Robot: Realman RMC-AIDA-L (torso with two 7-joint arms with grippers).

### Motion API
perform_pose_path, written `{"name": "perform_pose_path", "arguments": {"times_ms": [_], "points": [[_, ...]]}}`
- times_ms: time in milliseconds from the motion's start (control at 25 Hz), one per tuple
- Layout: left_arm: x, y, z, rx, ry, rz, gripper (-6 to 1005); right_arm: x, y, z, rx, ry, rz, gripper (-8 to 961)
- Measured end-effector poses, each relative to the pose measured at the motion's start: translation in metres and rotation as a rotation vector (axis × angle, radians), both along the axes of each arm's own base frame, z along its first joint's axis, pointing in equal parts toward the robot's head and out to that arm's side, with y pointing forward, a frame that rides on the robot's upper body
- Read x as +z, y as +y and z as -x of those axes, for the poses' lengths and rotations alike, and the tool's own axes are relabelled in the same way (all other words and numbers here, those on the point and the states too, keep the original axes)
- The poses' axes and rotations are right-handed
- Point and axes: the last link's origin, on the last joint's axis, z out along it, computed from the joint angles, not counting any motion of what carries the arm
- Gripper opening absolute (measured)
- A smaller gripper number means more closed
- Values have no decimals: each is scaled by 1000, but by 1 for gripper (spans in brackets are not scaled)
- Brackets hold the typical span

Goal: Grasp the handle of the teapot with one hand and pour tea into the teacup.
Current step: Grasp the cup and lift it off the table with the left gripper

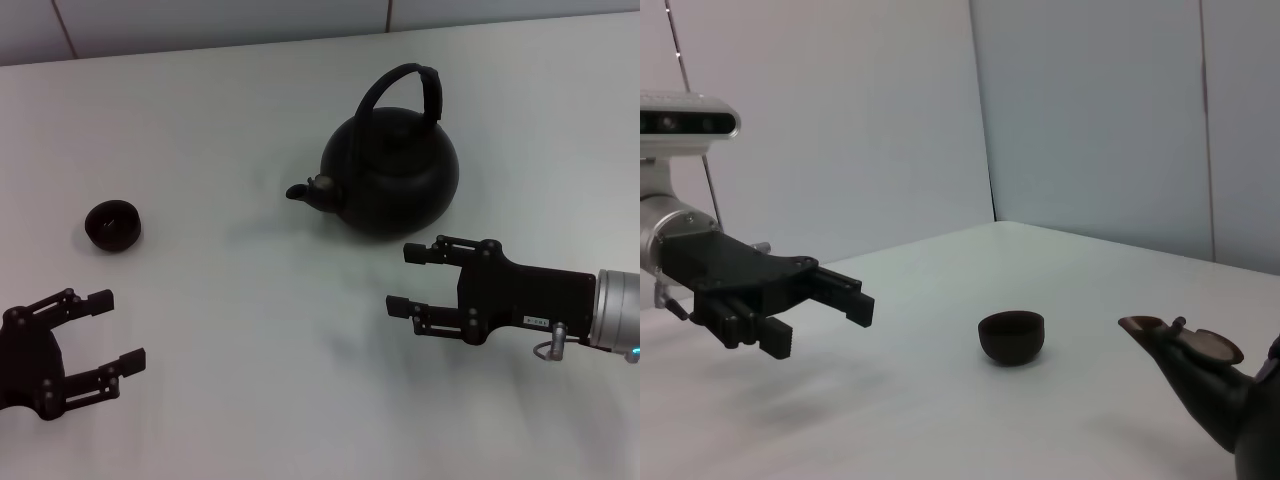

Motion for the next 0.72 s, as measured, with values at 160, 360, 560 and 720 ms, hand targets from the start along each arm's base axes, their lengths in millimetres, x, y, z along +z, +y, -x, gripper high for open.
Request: {"name": "perform_pose_path", "arguments": {"times_ms": [160,360,560,720], "points": [[0,-1,-1,-5,-9,4,813,0,-1,-1,-3,1,0,709],[1,-1,-2,-8,-13,6,812,-1,-2,-1,-6,3,1,709],[1,-2,-2,-8,-15,5,813,0,-2,-1,-11,6,-3,709],[1,-1,-3,-4,-30,-20,811,0,-2,-1,-14,8,-7,709]]}}
